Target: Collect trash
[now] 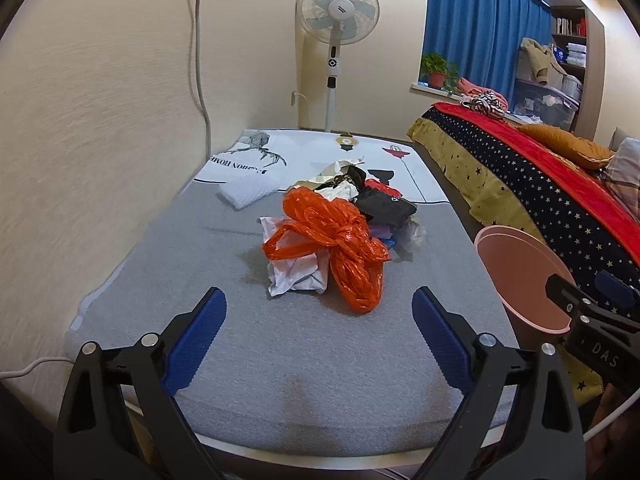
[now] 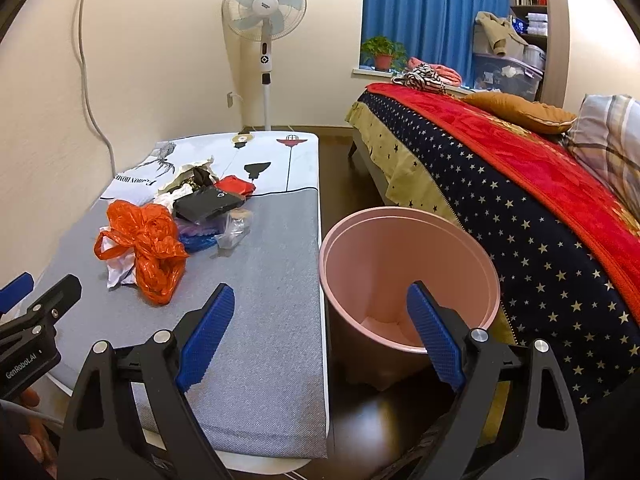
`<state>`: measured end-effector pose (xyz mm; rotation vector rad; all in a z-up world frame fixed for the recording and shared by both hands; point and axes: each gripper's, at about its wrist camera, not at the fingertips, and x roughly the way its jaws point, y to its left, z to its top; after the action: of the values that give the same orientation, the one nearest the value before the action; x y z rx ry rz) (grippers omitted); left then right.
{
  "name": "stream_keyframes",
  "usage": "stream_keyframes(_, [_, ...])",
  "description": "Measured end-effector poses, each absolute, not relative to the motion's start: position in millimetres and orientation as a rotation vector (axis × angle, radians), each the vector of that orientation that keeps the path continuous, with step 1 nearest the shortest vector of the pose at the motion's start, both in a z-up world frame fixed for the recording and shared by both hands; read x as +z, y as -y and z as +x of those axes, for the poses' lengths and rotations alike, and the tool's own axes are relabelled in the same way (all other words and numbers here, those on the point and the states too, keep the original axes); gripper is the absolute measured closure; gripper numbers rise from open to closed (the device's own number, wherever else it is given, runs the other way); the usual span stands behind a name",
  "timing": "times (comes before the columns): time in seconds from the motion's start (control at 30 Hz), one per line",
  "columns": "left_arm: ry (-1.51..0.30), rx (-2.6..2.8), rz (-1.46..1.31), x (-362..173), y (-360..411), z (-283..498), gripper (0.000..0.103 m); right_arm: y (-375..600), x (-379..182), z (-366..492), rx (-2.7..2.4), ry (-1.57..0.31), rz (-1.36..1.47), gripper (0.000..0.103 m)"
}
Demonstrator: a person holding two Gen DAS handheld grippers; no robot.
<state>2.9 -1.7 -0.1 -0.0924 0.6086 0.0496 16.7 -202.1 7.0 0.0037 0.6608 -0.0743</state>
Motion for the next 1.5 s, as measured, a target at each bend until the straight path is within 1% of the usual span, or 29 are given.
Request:
stream_keyframes(0.57, [-0.612, 0.035, -0.098, 2.6, 2.6, 0.5, 0.016, 202.4, 7.8, 16.1, -0.07, -0.661, 0.002, 0.017])
stream_keyframes(1.5, [-0.616, 0.025, -0.104, 4.6, 3.7, 1.1, 0.016, 200.2, 11.9, 16.9, -0.068, -0.653, 0.004, 0.017])
